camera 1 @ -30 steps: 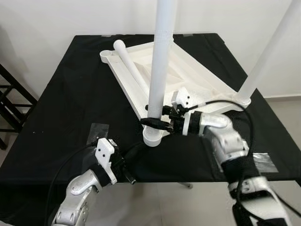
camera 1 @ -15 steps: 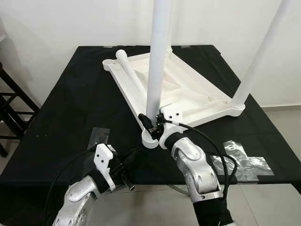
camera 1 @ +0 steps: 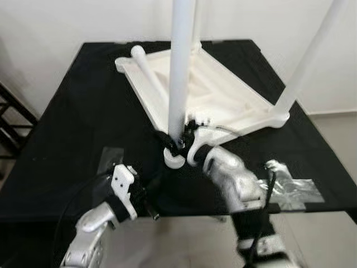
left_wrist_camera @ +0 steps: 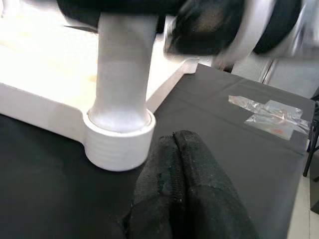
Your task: Building children table
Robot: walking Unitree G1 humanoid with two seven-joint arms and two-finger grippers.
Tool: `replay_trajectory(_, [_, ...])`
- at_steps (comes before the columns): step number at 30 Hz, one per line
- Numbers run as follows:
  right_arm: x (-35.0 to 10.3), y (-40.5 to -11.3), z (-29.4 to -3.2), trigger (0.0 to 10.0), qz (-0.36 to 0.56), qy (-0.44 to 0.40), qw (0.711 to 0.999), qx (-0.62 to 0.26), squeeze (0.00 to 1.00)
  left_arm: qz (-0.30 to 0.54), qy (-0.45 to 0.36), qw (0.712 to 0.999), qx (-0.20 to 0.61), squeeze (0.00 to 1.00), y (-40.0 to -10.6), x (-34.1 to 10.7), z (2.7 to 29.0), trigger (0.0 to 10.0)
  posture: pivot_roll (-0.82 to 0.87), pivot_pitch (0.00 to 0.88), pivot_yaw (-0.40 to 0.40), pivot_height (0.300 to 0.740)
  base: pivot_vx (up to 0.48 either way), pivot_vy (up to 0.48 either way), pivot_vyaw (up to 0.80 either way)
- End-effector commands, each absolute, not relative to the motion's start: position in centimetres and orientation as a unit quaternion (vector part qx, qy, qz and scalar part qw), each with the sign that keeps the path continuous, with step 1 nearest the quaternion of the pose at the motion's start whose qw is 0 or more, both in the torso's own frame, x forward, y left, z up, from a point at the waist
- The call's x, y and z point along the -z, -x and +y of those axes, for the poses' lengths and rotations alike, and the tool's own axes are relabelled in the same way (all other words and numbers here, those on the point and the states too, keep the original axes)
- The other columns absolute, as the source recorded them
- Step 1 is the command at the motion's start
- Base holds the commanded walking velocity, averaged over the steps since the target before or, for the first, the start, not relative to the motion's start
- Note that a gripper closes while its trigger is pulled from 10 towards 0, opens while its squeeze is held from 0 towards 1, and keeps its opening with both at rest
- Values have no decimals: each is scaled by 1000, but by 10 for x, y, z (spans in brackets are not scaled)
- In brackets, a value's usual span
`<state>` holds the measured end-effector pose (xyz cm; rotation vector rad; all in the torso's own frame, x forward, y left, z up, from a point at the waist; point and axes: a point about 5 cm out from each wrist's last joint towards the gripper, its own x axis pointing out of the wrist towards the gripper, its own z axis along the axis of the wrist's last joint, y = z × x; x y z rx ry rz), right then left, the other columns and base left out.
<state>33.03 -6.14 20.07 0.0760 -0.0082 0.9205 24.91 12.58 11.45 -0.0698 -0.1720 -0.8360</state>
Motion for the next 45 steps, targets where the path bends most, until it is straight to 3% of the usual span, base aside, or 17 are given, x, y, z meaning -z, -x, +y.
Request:
replay_trajectory(1, [-200, -325, -58, 10000, 2, -34, 865, -500, 0, -72, 31, 910, 407, 0, -247, -109, 127, 10000, 47, 115, -15, 740, 0, 0, 0])
replay_trajectory(4, [-204, -322, -63, 10000, -9, 4, 824, -566, 0, -72, 31, 910, 406, 0, -247, -109, 126, 10000, 52, 112, -15, 740, 0, 0, 0])
replay_trajectory(6, [-204, -322, -63, 10000, -9, 4, 824, -566, 0, -72, 31, 910, 406, 0, -247, -109, 126, 10000, 52, 112, -15, 740, 0, 0, 0])
replay_trajectory(8, [-205, -323, -70, 10000, -11, 18, 796, -604, 0, -72, 31, 910, 406, 0, -247, -108, 126, 10000, 52, 110, -14, 740, 0, 0, 0])
replay_trajectory(10, [-205, -323, -70, 10000, -11, 18, 796, -604, 0, -72, 31, 910, 406, 0, -247, -108, 126, 10000, 52, 110, -14, 740, 0, 0, 0])
replay_trajectory(11, [-204, -326, -73, 0, -7, 17, 790, -613, 0, -71, 31, 910, 407, 0, -247, -108, 126, 10000, 52, 110, -14, 740, 0, 0, 0])
replay_trajectory(19, [-194, -332, -79, 0, 10, 3, 792, -610, 0, -71, 30, 910, 406, 0, -247, -109, 126, 10000, 56, 114, -11, 740, 0, 0, 0])
replay_trajectory(25, [-183, -332, -81, 0, 22, 12, 834, -552, 0, -71, 31, 910, 408, 0, -247, -109, 127, 10000, 49, 117, -9, 740, 0, 0, 0])
replay_trajectory(27, [-162, -328, -74, 0, 59, 0, 884, -464, 0, -72, 31, 910, 407, 0, -247, -110, 127, 10000, 46, 124, -14, 740, 0, 0, 0])
replay_trajectory(28, [-162, -328, -74, 0, 59, 0, 884, -464, 0, -72, 31, 910, 407, 0, -247, -110, 127, 10000, 46, 124, -14, 740, 0, 0, 0])
replay_trajectory(29, [-144, -327, -76, 0, 89, -16, 955, -282, 0, -73, 31, 911, 406, 0, -247, -110, 128, 10000, 46, 131, -12, 740, 0, 0, 0])
replay_trajectory(31, [-144, -327, -76, 0, 89, -16, 955, -282, 0, -73, 31, 911, 406, 0, -247, -110, 128, 10000, 46, 131, -12, 740, 0, 0, 0])
replay_trajectory(33, [-135, -314, -77, 0, 98, -24, 977, -189, 0, -73, 30, 911, 405, 0, -247, -111, 129, 10000, 49, 132, -8, 740, 0, 0, 0])
replay_trajectory(40, [-145, -315, -70, 0, 75, -25, 976, -203, 0, -71, 30, 910, 408, 0, -247, -110, 130, 10000, 43, 126, -3, 740, 0, 0, 0])
replay_trajectory(41, [-149, -320, -70, 9922, 72, -24, 975, -209, 0, -70, 30, 909, 409, 0, -247, -110, 130, 10000, 44, 126, -3, 740, 0, 0, 0])
replay_trajectory(45, [-159, -324, -67, 10000, 59, -38, 974, -217, 0, -71, 29, 910, 407, 0, -247, -110, 130, 10000, 46, 126, -6, 740, 0, 0, 0])
